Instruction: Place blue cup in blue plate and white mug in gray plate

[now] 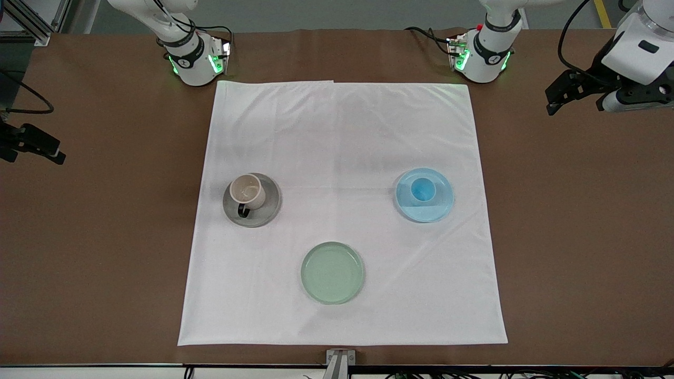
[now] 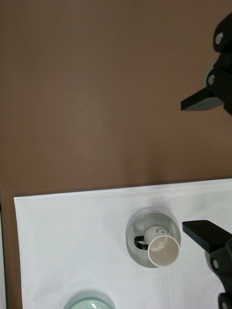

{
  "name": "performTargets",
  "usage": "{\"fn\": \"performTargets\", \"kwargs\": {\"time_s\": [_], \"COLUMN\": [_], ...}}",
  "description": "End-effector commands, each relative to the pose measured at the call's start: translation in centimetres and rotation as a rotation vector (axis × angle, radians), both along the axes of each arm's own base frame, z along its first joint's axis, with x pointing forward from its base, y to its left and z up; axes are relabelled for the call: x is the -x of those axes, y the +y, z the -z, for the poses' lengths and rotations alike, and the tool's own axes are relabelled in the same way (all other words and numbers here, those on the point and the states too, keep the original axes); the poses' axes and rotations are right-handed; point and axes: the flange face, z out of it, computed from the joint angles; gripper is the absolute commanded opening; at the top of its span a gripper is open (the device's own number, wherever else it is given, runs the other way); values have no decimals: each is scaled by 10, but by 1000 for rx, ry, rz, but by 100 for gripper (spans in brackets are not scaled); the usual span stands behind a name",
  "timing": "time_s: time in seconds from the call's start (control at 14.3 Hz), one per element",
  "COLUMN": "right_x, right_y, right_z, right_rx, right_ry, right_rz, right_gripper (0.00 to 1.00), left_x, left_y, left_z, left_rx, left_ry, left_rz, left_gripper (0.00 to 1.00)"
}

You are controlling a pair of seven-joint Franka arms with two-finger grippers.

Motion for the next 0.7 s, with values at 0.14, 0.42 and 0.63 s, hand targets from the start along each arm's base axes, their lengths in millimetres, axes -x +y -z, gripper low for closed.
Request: {"fn": "performTargets", "kwargs": {"time_s": [0.14,0.42,0.63], "right_x": [1,1,1], "right_y": [-1,-1,-1], "right_z": [-10,-10,-12], "right_rx": [6,6,6], "right_ry": [-9,-10,-16], "right_rz": [6,7,7], "right_gripper": [100,100,100], "left_x": [-3,-5,-4], "left_y": [-1,3,1], "left_z": [-13,-12,-14], "left_rx": [-19,-17,-17], "left_ry": [-33,-26,-25], "left_rz": [18,16,18], "left_gripper": [100,100,100]}}
